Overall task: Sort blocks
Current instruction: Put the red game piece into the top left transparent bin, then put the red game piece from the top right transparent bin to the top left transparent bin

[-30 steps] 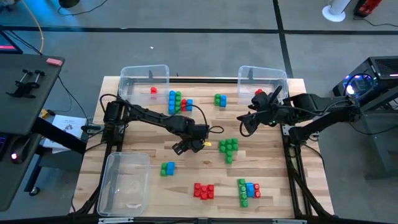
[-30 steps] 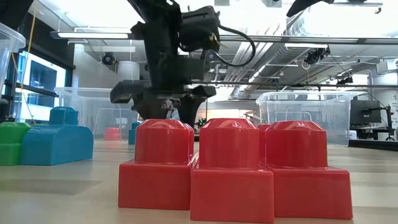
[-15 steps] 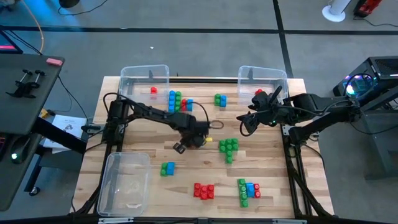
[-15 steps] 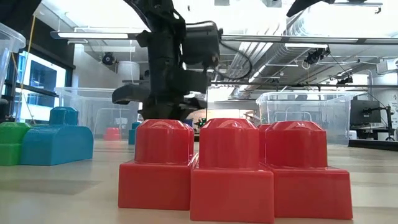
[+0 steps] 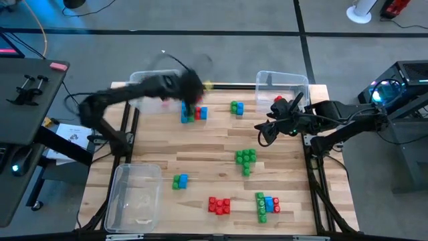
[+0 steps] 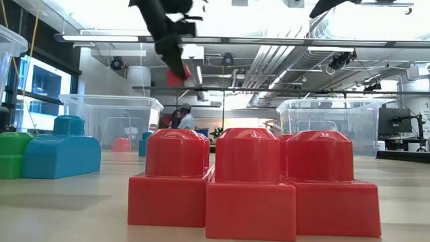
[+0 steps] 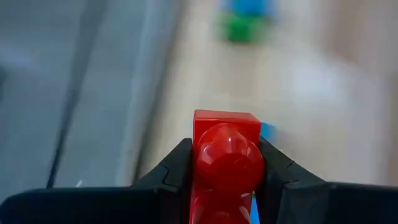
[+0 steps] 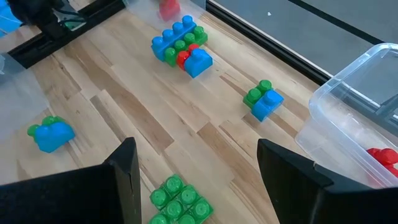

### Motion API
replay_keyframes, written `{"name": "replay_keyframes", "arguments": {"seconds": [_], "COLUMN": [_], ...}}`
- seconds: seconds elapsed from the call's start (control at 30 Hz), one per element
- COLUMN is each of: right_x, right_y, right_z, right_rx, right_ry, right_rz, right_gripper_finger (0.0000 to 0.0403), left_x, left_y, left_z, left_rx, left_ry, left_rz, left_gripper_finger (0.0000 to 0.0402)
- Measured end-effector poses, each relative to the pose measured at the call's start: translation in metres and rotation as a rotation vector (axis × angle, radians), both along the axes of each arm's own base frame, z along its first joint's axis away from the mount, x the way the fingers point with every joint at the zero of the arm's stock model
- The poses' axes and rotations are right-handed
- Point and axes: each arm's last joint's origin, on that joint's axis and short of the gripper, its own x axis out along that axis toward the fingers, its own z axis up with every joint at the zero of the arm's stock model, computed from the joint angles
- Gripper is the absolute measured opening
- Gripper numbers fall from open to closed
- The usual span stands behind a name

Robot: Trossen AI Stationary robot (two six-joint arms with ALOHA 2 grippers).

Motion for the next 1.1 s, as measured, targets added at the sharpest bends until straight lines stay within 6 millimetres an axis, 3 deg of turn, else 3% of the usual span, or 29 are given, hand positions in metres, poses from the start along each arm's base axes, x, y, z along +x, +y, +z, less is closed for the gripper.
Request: {"name": "replay_keyframes", "arguments": {"seconds": [0.1, 0.2, 0.37, 0.43, 0.63, 0.73, 0.93, 1.1], "right_x": [0.000, 0.001, 0.002, 0.002, 0.002, 0.003, 0.011, 0.016], "right_y": [0.000, 0.000, 0.000, 0.000, 0.000, -0.001, -0.011, -0.042], "right_z": [0.000, 0.000, 0.001, 0.001, 0.001, 0.003, 0.009, 0.016], "right_rx": [0.001, 0.002, 0.006, 0.006, 0.003, 0.000, 0.015, 0.017], "right_ry": [-0.002, -0.008, -0.022, -0.023, -0.024, -0.044, -0.158, -0.308], "right_rz": [0.000, 0.001, 0.001, 0.001, -0.001, -0.012, -0.083, -0.341], "right_gripper_finger": [0.0208, 0.0208, 0.0208, 0.0208, 0.0208, 0.0208, 0.0208, 0.0208], "left_x": [-0.042, -0.081, -0.116, -0.119, -0.116, -0.114, -0.104, -0.086], "left_y": [0.046, 0.081, 0.110, 0.112, 0.108, 0.104, 0.088, 0.057], "left_z": [0.015, 0.007, -0.016, -0.017, -0.014, -0.008, 0.008, 0.033], "left_rx": [0.018, -0.051, -0.200, -0.213, -0.223, -0.259, -0.507, -0.584], "left_ry": [-0.068, -0.040, 0.021, 0.022, 0.047, 0.037, -0.127, -0.373], "left_rz": [0.266, 0.501, 0.785, 0.816, 0.803, 0.774, 0.680, 0.445], "left_gripper_finger": [0.0086, 0.0086, 0.0086, 0.0099, 0.0240, 0.0288, 0.0311, 0.0310]}}
